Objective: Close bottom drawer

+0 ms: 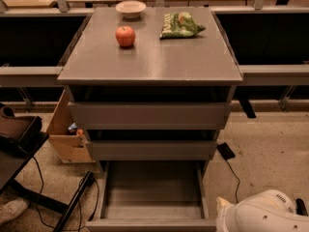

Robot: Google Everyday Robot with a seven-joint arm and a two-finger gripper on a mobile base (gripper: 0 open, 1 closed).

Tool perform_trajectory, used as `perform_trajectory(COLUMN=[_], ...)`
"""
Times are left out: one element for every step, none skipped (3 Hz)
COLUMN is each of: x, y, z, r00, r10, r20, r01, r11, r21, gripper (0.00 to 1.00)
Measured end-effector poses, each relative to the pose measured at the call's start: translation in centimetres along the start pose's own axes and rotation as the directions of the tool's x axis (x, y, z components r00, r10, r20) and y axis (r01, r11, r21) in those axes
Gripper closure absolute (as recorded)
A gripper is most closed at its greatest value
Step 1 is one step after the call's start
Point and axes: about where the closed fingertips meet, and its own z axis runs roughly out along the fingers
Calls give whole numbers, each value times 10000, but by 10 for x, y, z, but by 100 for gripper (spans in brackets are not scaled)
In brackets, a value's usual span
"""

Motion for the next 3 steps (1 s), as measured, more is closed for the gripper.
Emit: perform_trajectory(x=[14,27,36], y=[-4,-35,-57], z=[52,100,177], r00=[9996,9968,9925], r10=[-104,148,267], r20=[-271,-788,-1194], r01=[98,-171,-327], r11=[9997,9994,9983], r21=[-218,-286,-484], gripper=[0,0,0])
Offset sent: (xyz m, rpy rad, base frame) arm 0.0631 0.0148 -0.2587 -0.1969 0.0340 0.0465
